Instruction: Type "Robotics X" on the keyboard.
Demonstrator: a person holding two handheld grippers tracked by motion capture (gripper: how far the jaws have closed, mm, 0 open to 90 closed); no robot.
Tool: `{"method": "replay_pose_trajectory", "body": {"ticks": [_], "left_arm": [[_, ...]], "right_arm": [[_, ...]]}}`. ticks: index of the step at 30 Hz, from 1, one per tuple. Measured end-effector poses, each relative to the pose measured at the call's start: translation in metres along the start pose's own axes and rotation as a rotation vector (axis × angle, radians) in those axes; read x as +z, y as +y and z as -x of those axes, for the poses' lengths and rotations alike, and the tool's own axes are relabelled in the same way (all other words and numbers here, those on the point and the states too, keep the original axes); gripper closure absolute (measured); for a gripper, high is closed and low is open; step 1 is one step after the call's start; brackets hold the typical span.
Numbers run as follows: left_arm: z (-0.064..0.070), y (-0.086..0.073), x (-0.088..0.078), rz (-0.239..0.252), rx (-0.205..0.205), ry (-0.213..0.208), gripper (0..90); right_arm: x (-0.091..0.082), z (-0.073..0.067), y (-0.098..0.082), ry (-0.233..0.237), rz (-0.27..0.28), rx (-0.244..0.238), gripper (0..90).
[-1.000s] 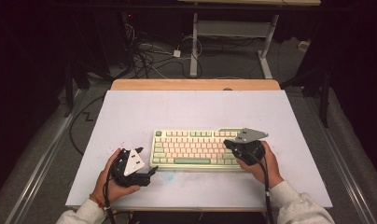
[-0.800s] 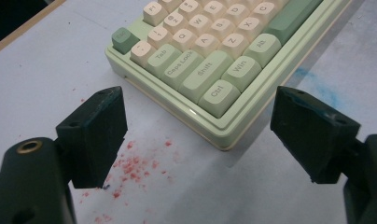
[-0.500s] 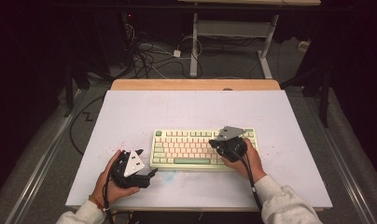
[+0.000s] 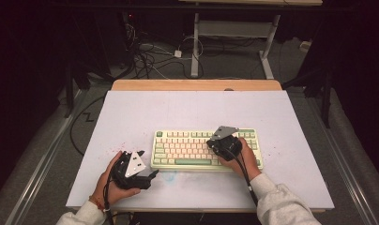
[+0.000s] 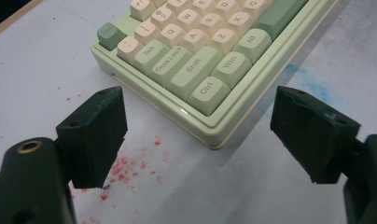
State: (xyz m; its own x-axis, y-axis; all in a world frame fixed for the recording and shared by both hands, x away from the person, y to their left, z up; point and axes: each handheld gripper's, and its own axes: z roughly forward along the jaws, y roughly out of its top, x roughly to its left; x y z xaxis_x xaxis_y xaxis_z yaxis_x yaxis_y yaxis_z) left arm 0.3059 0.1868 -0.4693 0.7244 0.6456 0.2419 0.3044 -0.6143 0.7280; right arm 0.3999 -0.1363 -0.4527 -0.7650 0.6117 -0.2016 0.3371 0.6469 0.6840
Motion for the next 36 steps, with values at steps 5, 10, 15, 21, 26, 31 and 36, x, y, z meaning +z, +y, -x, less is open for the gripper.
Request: {"method": "replay_pose_trajectory", "body": {"ticks": [5,10,15,21,26,31,36], "left_arm": [[0.000,0.000,0.000,-0.001,0.002,-0.002,17.2],[0.000,0.000,0.000,-0.001,0.002,0.002,17.3],[0.000,0.000,0.000,-0.003,-0.009,0.008,18.8],[0.001,0.001,0.000,-0.003,-0.012,0.010,19.8],[0.000,0.001,0.000,-0.005,-0.016,0.011,19.8],[0.000,0.001,-0.001,-0.008,-0.013,0.016,20.0],[-0.001,0.001,-0.003,0.000,-0.018,0.021,20.3]], "right_arm": [[-0.006,-0.001,0.002,0.000,0.028,0.001,90.0],[-0.018,-0.003,0.002,0.002,0.093,0.011,90.0],[-0.035,-0.004,0.001,0.003,0.152,0.016,90.0],[-0.053,-0.006,-0.001,0.003,0.202,0.009,88.5],[-0.069,-0.003,-0.006,0.011,0.255,0.009,78.3],[-0.080,-0.002,-0.011,-0.033,0.271,0.022,59.2],[-0.087,-0.002,-0.017,-0.050,0.287,0.014,41.9]]}}
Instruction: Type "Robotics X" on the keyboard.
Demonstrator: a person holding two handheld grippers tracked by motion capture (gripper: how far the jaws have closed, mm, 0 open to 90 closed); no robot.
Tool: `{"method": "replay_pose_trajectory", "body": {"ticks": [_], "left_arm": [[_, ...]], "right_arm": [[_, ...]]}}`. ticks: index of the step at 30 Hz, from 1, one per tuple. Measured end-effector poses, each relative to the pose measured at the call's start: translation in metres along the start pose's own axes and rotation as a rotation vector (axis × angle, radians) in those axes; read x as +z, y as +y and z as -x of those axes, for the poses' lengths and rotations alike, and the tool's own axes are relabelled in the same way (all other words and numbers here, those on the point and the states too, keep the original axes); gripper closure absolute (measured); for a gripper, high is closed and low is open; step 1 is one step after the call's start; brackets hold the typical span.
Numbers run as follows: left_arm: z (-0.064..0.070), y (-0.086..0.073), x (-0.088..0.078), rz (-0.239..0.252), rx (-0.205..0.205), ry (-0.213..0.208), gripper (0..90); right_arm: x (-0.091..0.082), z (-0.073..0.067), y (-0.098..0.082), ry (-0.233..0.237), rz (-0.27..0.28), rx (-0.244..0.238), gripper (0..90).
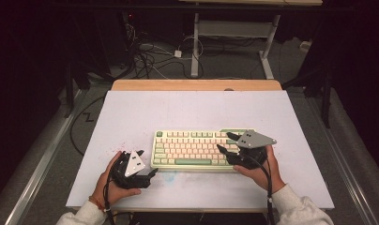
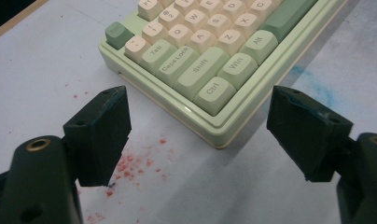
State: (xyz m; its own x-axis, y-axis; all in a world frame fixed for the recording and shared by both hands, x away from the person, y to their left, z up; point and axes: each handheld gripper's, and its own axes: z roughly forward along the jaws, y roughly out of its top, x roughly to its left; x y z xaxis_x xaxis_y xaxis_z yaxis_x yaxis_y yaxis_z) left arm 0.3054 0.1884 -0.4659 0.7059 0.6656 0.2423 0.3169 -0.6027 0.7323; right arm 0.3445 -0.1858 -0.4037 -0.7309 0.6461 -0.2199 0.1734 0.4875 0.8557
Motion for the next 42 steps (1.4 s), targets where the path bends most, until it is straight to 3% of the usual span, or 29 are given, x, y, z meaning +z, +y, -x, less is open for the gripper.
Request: {"method": "replay_pose_trajectory", "body": {"ticks": [5,7,12,23,27,30,31,32,33,34,38,42], "left_arm": [[-0.001,0.001,-0.003,0.012,-0.007,0.006,20.7],[-0.002,0.001,-0.004,0.022,-0.013,0.004,21.1],[-0.003,0.003,-0.007,0.023,-0.014,0.005,21.7],[-0.003,0.006,-0.009,0.020,-0.033,-0.009,27.3],[-0.006,0.010,-0.014,0.043,-0.051,-0.026,41.8],[-0.007,0.014,-0.015,0.036,-0.070,-0.060,60.8],[-0.008,0.015,-0.015,0.031,-0.074,-0.065,60.8],[-0.008,0.016,-0.015,0.025,-0.077,-0.073,71.9],[-0.009,0.017,-0.014,0.020,-0.079,-0.083,71.9],[-0.009,0.019,-0.013,0.016,-0.081,-0.089,79.8],[-0.007,0.030,-0.007,-0.012,-0.060,-0.113,87.2],[-0.003,0.048,-0.001,-0.021,-0.029,-0.145,87.3]], "right_arm": [[-0.009,0.000,-0.006,-0.029,0.013,-0.011,30.2],[-0.013,0.000,-0.009,-0.063,0.013,-0.019,28.8],[-0.025,0.000,-0.017,-0.067,0.032,-0.012,23.2],[-0.045,-0.002,-0.039,-0.123,0.011,-0.012,22.1],[-0.051,-0.002,-0.046,-0.130,-0.001,-0.004,22.5],[-0.057,-0.004,-0.053,-0.137,-0.013,-0.001,22.5],[-0.057,-0.004,-0.053,-0.137,-0.013,-0.001,22.5],[-0.060,-0.004,-0.057,-0.145,-0.022,0.000,22.5],[-0.060,-0.004,-0.057,-0.145,-0.022,0.000,22.5],[-0.062,-0.005,-0.061,-0.149,-0.035,-0.002,22.5],[-0.065,-0.006,-0.066,-0.153,-0.051,0.002,22.5],[-0.069,-0.007,-0.071,-0.157,-0.059,0.009,22.7]]}}
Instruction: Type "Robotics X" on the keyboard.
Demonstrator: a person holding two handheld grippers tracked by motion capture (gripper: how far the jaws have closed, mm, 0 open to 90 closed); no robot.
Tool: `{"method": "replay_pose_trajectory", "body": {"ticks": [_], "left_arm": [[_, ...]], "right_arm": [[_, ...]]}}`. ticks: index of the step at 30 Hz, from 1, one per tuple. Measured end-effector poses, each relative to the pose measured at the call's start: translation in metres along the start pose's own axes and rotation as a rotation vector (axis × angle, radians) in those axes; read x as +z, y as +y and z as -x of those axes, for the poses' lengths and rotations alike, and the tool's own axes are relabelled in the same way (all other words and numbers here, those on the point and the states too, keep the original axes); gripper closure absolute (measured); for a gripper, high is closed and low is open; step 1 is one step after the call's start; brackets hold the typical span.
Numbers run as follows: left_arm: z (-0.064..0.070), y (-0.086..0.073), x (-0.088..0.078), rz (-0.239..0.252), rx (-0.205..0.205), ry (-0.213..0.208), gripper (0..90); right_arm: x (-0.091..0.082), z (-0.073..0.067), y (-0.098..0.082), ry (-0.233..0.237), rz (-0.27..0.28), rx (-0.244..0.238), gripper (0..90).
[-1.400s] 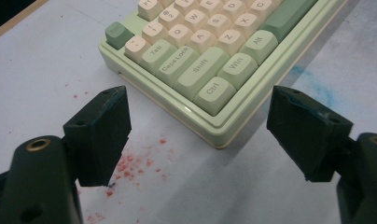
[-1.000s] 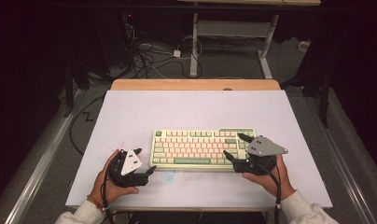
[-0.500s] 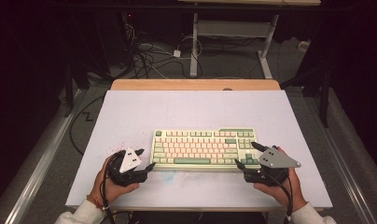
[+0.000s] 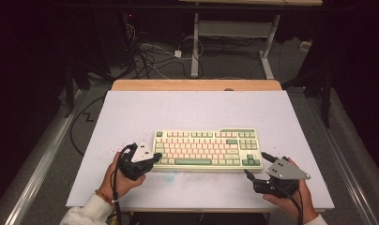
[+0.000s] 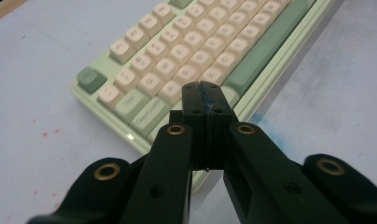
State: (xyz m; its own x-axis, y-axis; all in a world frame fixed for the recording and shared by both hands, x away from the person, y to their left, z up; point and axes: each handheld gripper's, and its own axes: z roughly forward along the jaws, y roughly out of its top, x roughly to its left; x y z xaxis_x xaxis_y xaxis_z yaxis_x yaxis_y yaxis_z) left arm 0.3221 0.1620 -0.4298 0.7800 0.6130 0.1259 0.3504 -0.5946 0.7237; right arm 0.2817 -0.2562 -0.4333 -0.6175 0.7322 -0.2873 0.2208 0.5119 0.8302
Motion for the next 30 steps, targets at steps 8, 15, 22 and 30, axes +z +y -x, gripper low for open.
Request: {"method": "replay_pose_trajectory", "body": {"ticks": [8,15,22,30], "left_arm": [[0.010,0.033,0.025,-0.019,0.047,-0.073,87.3],[0.020,0.059,0.050,-0.046,0.092,-0.108,87.3],[0.027,0.071,0.073,-0.088,0.112,-0.123,87.0],[0.029,0.071,0.086,-0.128,0.122,-0.115,86.8]], "right_arm": [[0.003,0.000,-0.002,0.003,-0.010,0.000,22.8],[0.004,-0.001,-0.004,0.009,-0.015,-0.003,22.9],[0.006,-0.001,-0.006,0.014,-0.024,-0.008,23.0],[0.006,-0.003,-0.005,0.018,-0.022,-0.016,23.1]]}}
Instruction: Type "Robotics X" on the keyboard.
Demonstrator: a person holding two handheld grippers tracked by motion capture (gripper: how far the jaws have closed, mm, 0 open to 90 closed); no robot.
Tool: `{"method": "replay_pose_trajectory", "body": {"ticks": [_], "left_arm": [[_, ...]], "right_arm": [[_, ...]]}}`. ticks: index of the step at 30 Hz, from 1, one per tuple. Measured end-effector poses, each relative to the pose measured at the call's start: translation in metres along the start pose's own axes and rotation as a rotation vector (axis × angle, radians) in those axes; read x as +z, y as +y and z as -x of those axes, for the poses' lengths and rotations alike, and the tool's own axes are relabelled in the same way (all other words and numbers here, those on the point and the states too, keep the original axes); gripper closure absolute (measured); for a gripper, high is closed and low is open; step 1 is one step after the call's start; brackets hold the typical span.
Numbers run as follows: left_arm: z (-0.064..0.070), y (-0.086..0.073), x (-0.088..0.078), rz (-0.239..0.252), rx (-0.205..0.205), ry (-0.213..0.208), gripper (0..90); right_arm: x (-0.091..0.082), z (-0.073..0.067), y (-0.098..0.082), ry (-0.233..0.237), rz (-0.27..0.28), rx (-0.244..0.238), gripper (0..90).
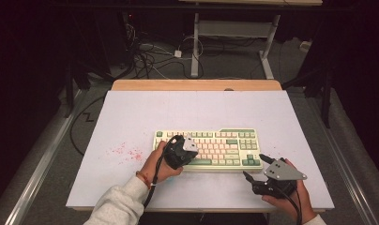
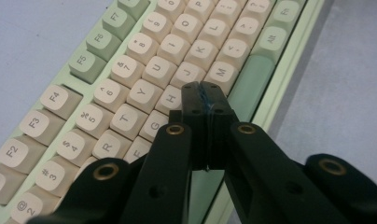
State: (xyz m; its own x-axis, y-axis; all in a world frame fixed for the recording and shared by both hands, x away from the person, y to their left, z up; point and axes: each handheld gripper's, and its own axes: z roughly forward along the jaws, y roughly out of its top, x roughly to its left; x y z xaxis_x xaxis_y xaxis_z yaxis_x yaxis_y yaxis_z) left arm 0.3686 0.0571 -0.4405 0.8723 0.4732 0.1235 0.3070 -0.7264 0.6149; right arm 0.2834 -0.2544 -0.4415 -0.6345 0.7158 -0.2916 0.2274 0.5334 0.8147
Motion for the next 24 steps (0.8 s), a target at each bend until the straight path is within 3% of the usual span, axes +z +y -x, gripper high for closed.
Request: {"method": "replay_pose_trajectory", "body": {"ticks": [24], "left_arm": [[-0.0032,-0.0005,0.0057,-0.022,-0.001,0.016,85.5]], "right_arm": [[0.0022,-0.0029,0.0001,0.009,-0.013,-0.017,23.2]]}}
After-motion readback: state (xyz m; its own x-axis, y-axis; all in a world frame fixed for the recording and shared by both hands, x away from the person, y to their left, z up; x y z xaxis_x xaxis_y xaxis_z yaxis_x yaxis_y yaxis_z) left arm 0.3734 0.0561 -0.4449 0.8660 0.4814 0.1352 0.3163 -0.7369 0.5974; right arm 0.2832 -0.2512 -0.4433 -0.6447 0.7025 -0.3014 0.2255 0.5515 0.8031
